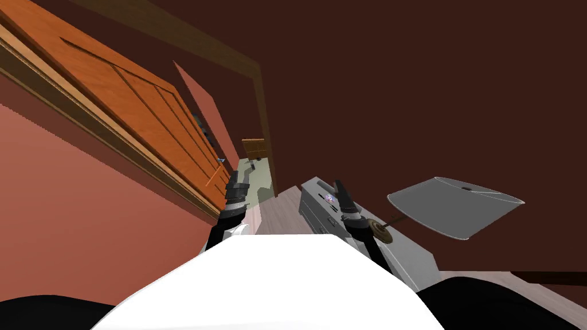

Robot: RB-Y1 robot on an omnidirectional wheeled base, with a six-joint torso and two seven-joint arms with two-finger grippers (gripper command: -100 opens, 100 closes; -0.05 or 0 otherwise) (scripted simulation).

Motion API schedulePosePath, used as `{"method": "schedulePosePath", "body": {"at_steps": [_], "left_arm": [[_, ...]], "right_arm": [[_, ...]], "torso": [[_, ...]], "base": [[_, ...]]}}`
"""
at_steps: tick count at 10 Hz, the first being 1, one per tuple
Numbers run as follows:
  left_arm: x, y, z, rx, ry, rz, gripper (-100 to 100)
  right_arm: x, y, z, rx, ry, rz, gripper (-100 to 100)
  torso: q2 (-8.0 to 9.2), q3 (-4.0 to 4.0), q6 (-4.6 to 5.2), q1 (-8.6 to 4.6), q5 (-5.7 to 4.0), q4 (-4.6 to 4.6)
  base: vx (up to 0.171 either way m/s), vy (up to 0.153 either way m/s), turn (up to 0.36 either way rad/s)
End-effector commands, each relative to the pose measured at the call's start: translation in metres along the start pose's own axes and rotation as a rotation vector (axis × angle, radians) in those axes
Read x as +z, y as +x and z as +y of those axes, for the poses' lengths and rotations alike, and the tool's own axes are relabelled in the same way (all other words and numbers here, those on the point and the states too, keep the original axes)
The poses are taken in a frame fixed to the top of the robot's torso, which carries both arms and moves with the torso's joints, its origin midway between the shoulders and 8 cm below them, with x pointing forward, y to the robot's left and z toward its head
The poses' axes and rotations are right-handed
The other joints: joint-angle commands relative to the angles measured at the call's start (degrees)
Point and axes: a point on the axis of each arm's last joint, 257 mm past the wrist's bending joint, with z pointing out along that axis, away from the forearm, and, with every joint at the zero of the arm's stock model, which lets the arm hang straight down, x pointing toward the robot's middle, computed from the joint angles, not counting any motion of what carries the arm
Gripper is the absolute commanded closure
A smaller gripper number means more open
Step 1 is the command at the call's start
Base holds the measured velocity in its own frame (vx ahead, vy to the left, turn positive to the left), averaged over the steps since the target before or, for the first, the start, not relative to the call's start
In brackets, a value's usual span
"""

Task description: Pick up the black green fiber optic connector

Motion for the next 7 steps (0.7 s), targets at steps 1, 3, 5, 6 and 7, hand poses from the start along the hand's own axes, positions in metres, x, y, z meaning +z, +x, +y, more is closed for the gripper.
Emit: {"method": "schedulePosePath", "body": {"at_steps": [1, 3, 5, 6, 7], "left_arm": [[0.0, 0.0, 0.0, 0.0, 0.0, 0.0, 0], [0.0, 0.0, 0.0, 0.0, 0.0, 0.0, 0], [0.0, 0.0, 0.0, 0.0, 0.0, 0.0, 0], [0.0, 0.0, 0.0, 0.0, 0.0, 0.0, 0], [0.0, 0.0, 0.0, 0.0, 0.0, 0.0, 0]], "right_arm": [[-0.014, 0.01, -0.027, -0.023, 0.085, 0.06, -100], [-0.028, 0.019, -0.046, -0.043, 0.142, 0.114, -100], [-0.044, 0.027, -0.065, -0.061, 0.203, 0.163, -100], [-0.062, 0.034, -0.085, -0.079, 0.267, 0.213, -100], [-0.083, 0.041, -0.104, -0.094, 0.335, 0.257, -100]], "torso": [[0.0, 0.0, 0.0, 0.0, 0.0, 0.0], [0.08, 0.04, -0.01, 0.07, 0.02, 0.02], [-0.1, -0.05, 0.01, -0.02, 0.0, -0.02], [-0.17, -0.09, 0.04, -0.05, -0.01, -0.03], [-0.17, -0.1, 0.01, -0.05, -0.01, -0.04]], "base": [[-0.105, 0.02, 0.368], [-0.089, 0.024, 0.249], [-0.043, 0.008, 0.172], [-0.041, 0.01, 0.272], [-0.06, 0.01, 0.388]]}}
